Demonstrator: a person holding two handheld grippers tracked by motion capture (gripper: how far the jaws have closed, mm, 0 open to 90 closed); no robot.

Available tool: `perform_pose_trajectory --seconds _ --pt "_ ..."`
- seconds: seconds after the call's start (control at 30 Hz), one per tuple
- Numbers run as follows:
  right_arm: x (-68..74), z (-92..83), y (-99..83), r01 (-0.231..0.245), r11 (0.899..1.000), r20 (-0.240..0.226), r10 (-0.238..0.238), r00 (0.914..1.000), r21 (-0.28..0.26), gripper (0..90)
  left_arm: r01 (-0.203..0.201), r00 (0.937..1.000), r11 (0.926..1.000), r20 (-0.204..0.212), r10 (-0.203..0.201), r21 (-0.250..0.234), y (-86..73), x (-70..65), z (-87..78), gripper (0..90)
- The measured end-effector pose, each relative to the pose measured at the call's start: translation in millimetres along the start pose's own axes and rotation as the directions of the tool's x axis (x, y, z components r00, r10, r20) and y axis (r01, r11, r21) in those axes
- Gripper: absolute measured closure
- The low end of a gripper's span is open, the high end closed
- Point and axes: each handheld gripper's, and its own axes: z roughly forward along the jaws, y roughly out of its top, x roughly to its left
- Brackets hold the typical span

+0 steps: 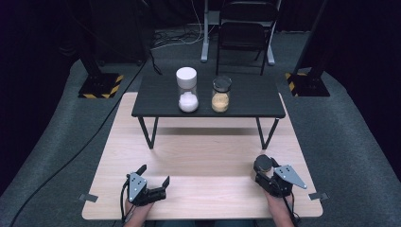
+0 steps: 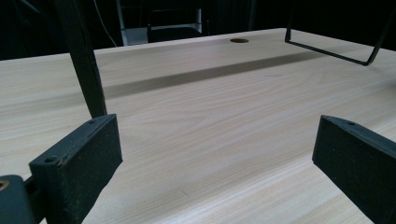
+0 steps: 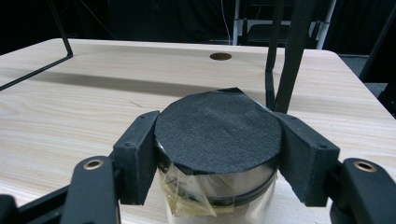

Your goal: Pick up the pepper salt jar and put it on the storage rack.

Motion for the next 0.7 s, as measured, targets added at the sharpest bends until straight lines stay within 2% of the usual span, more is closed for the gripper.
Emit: perform_pose_trajectory --seconds 0.53,0.7 --pt "5.5 -13.3 26.1 0.025 0.999 -0.041 -0.027 0.9988 -0.047 34.4 0.000 1.0000 1.0000 0.000 0.000 -0.002 -0.1 -0.1 -0.1 1.1" --pt "7.4 -15.5 34.6 0.028 0.998 -0.068 -0.032 0.9972 -0.060 34.3 0.001 1.0000 1.0000 0.000 -0.001 -0.003 -0.1 0.0 -0.2 1.1"
